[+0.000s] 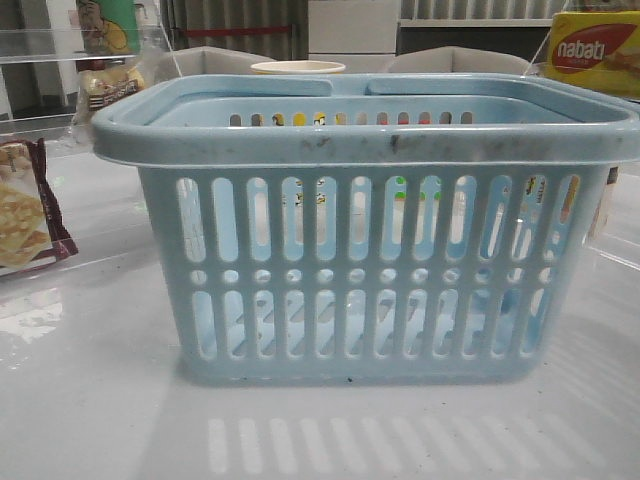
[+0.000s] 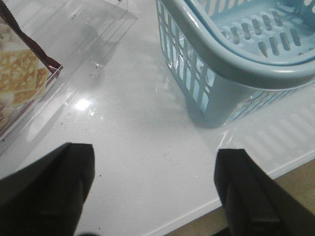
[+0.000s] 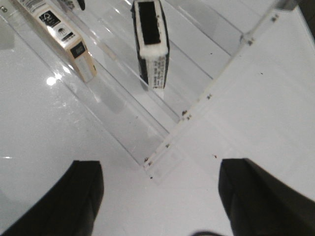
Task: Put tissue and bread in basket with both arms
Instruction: 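Grasp the black-and-white tissue pack with the right gripper and lift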
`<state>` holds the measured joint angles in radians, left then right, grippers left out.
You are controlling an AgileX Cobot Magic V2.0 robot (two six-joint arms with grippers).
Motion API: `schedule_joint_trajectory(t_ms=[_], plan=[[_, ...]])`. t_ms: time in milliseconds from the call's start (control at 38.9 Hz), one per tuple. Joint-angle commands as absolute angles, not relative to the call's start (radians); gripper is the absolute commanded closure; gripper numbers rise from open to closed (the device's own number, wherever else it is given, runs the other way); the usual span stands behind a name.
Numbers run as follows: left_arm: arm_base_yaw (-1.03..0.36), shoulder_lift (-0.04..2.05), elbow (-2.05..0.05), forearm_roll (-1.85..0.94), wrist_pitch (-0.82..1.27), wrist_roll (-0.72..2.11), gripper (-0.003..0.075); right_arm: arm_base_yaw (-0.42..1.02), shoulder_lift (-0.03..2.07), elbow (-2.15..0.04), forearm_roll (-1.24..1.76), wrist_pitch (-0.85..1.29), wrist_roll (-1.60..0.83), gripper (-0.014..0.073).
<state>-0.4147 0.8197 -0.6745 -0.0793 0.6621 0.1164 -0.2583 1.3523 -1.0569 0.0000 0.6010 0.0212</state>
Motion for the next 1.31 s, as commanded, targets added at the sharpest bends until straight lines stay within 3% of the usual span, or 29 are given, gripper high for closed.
schedule_joint_trajectory(t_ms=[0,565,873,950,1284], plan=[[-0.422,0.817,-0.709,-0.086,0.587,0.109,0.0162,-0.266,1.415,-1.157,-0.010,0.549,0.026,0.0001],[-0.422,0.817,-0.709,-0.085,0.587,0.109,0.0162,-0.263,1.728,-1.394,-0.006,0.445,0.026,0.0011],[-0.422,0.817,-0.709,-0.085,0.587,0.109,0.0162,-0.262,1.730,-1.407,0.014,0.464,0.026,0.0390],[-0.422,0.817,-0.709,-0.085,0.587,0.109,0.0162,-0.259,1.707,-1.407,0.033,0.490,0.026,0.0422],[-0.422,0.817,-0.709,-0.085,0.587,0.109,0.0162,-0.133,1.493,-1.407,0.038,0.643,0.026,0.0422]])
